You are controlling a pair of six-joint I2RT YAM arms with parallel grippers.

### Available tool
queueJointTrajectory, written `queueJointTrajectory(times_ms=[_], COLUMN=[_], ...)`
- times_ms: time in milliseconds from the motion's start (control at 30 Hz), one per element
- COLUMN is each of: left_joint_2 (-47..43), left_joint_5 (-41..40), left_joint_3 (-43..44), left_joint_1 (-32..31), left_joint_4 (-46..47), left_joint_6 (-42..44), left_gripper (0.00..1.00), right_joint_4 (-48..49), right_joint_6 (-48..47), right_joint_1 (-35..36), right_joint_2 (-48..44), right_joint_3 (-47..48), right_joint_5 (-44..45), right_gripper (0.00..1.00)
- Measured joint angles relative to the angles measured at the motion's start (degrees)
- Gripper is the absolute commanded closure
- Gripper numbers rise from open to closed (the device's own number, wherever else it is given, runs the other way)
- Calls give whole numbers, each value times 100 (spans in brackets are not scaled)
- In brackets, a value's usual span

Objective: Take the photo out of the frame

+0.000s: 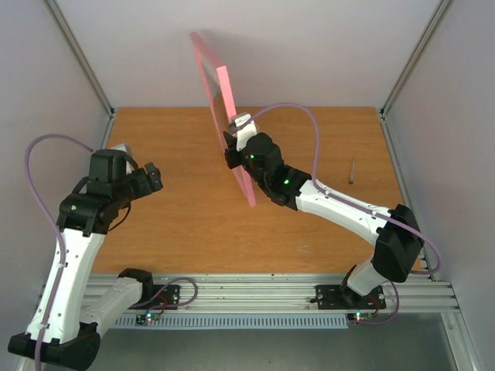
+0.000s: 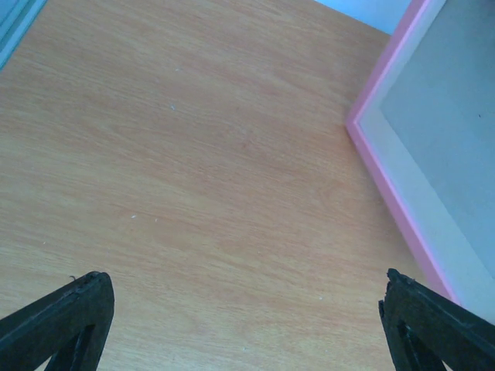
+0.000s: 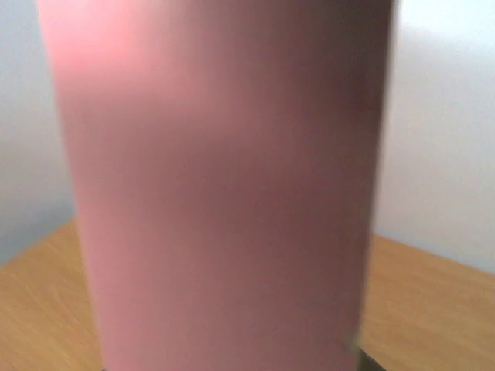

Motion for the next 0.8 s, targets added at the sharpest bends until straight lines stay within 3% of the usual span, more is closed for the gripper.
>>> queueJointTrajectory(times_ms=[400, 800], left_joint_2=[131, 422], left_joint_5=[249, 785], left_joint_3=[-190, -610], left_joint_1=[0, 0], left_joint_4=[59, 223], left_joint_6=[-9, -223], left_gripper=[6, 6], right_joint_4=[601, 1246], right_joint_6=[3469, 5921], right_joint_1=[-800, -1471], right_joint_2=[-105, -525], right_joint_3=[-955, -2463], right_joint_5=[-822, -1327], right_gripper=[99, 99])
